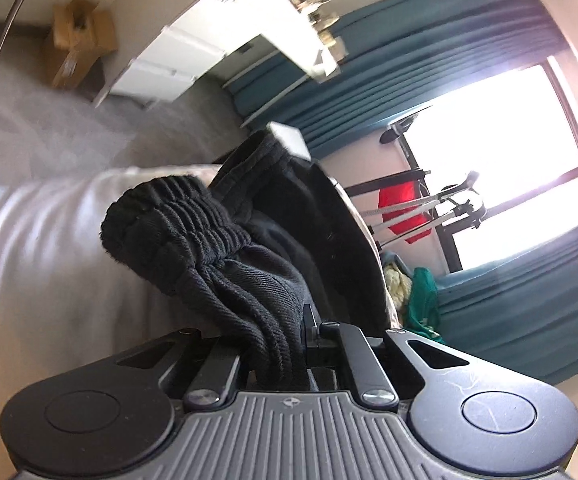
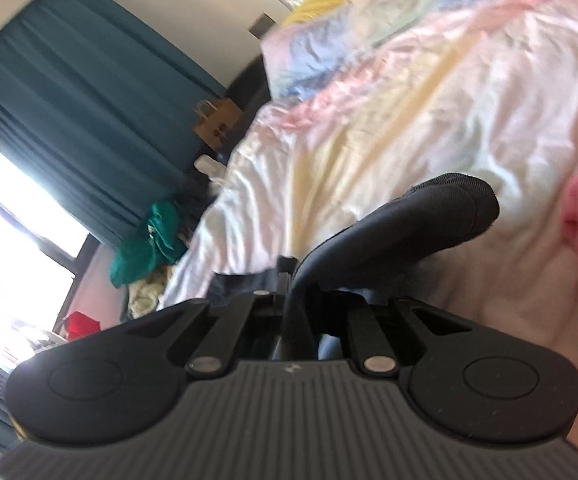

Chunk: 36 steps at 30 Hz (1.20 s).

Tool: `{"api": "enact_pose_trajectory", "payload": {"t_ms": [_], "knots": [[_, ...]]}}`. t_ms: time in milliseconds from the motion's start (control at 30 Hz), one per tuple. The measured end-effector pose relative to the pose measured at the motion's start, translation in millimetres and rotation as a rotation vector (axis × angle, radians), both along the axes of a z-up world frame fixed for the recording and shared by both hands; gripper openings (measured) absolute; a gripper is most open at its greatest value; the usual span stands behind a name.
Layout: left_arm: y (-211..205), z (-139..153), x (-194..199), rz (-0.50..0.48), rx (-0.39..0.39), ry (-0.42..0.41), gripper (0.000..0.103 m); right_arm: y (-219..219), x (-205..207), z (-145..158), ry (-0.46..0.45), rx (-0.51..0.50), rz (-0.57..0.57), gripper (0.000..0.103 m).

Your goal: Fold clothes

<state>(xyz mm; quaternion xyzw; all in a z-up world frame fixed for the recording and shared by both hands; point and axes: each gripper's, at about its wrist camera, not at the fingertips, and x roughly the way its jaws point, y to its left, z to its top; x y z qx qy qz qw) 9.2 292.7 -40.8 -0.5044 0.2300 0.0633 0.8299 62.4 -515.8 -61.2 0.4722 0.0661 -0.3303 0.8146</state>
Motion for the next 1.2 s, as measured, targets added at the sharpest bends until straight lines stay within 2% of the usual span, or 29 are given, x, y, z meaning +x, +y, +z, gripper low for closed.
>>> {"api": "enact_pose_trajectory", "payload": {"t_ms": [100,233,400,467,633,767,867,967,1033,1067,1167,1200], "knots": [[-0.4,18.2,21.7,-0.022,0.033,-0.049,0.007,2.8,13.9,11.3,-0.023,-0.051,0.01,0.009],[0.2,50.3,66.9,-0.016,0.057,-0.066,0.007,3.7,44.6,25.9,-0.056,-0.107,0.033,0.009],[-14.5,89.6,152.1,-0.009,0.145,-0.098,0.007,-4.1,115.5,36.5,-0.056,-0.158,0.058,0.009],[-27.3,95.9,192.4,-0.005,0.227,-0.111,0.007,-8.0,150.7,37.1,-0.032,-0.199,0.071,0.009],[-54.5,75.8,295.9,0.01,0.347,-0.035,0.008,-10.4,248.5,19.1,0.142,-0.353,0.155,0.009],[-65.9,42.8,360.4,0.029,0.402,0.049,0.008,-20.2,304.0,-6.5,0.225,-0.342,0.228,0.009],[-65.1,20.0,377.7,0.029,0.426,0.075,0.009,-29.0,324.9,-21.7,0.224,-0.314,0.328,0.011],[-58.2,5.3,376.6,0.008,0.403,0.075,0.019,-42.6,321.9,-37.0,0.187,-0.246,0.447,0.012],[-48.5,2.2,361.4,0.002,0.375,0.072,0.044,-47.7,308.5,-43.4,0.153,-0.195,0.463,0.019],[-44.0,2.4,353.6,-0.006,0.361,0.071,0.048,-49.4,296.2,-44.5,0.123,-0.166,0.454,0.022],[-31.4,8.9,317.2,-0.017,0.306,0.037,0.063,-50.5,241.2,-48.1,-0.048,-0.08,0.374,0.048],[-29.9,11.8,299.7,-0.01,0.289,0.028,0.071,-49.8,221.4,-50.2,-0.104,-0.054,0.343,0.065]]}}
